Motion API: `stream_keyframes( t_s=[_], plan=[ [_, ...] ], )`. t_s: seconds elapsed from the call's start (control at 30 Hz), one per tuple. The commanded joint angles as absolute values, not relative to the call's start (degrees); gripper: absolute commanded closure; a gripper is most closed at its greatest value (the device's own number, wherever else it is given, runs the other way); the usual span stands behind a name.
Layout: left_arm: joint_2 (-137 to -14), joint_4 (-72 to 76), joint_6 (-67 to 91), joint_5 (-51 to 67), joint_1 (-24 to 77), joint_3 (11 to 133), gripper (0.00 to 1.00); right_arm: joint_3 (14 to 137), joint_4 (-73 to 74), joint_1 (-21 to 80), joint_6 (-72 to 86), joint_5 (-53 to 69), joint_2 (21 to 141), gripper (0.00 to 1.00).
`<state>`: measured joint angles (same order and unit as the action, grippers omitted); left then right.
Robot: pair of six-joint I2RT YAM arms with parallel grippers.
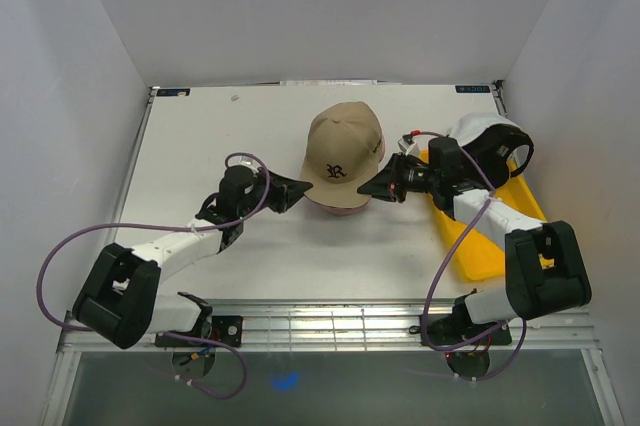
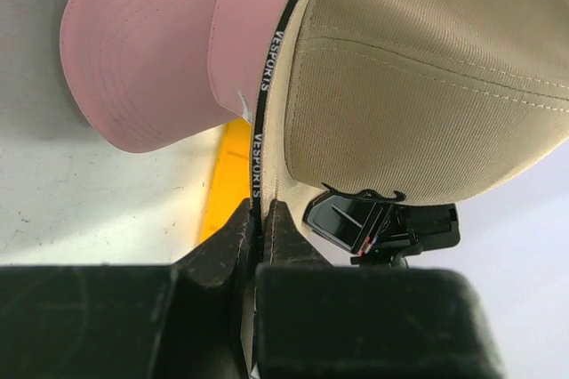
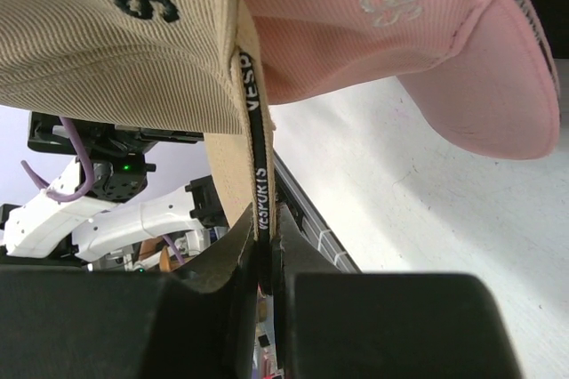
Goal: Stack the hats
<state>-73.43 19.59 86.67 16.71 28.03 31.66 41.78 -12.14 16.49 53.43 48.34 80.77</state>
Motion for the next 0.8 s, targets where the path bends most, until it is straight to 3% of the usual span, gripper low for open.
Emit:
stream_keyframes(
  t_s=[0.0,0.77],
  plan=[
    [-74.18,18.11,84.90,18.19,28.48,30.50,1.00,40.43,-8.97,16.96,47.64,45.62,82.44,0.92],
    [-79.98,18.98,84.20,16.44,28.48,28.92,1.00,38.50,-6.77,16.96,41.75,41.75,87.63,0.92]
  ],
)
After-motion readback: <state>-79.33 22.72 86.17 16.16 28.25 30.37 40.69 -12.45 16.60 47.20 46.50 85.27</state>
